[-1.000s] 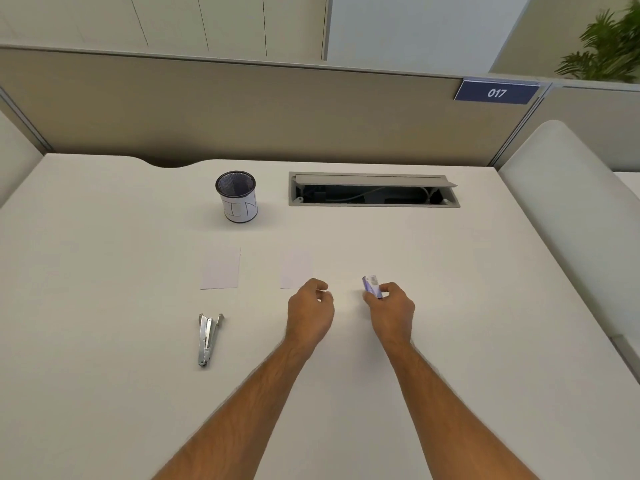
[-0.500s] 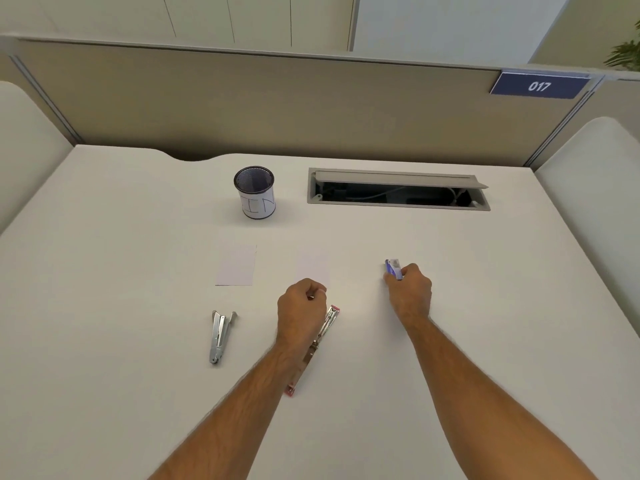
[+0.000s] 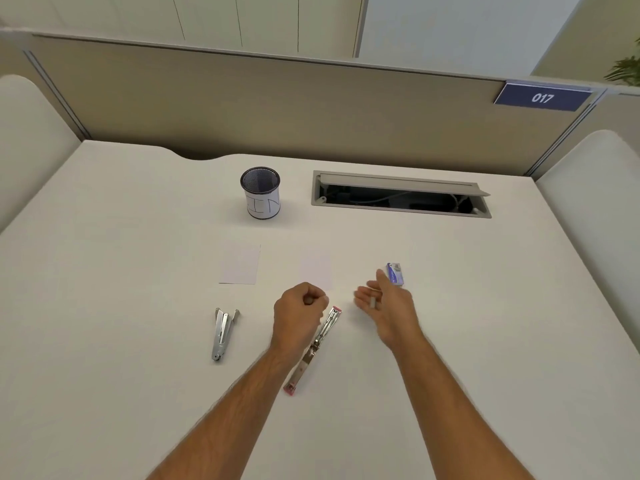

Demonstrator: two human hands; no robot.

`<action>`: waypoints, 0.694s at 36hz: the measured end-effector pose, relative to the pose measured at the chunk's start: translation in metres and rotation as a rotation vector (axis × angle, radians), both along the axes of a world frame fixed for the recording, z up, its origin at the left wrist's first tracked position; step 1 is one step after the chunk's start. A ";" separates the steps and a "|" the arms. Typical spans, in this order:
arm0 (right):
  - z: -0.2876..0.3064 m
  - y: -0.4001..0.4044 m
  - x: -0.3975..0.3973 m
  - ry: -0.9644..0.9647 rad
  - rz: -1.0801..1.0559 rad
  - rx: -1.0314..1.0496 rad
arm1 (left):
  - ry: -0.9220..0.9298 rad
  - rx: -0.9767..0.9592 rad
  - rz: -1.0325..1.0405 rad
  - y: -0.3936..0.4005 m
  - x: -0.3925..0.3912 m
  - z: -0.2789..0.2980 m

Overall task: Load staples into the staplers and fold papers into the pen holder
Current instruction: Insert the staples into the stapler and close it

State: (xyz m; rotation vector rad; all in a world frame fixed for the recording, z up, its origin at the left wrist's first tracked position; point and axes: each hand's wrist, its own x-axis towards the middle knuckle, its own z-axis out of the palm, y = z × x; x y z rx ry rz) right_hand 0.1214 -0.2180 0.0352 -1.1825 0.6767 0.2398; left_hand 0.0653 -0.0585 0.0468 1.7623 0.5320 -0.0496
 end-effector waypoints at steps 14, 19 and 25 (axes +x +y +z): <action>0.010 0.059 -0.058 0.034 0.074 0.365 | -0.020 0.193 -0.092 0.004 -0.033 0.007; 0.012 0.068 -0.067 0.013 0.104 0.345 | 0.039 0.183 -0.087 0.012 -0.035 0.007; 0.012 0.062 -0.073 -0.170 0.285 0.181 | 0.090 -0.140 -0.030 0.027 -0.035 0.009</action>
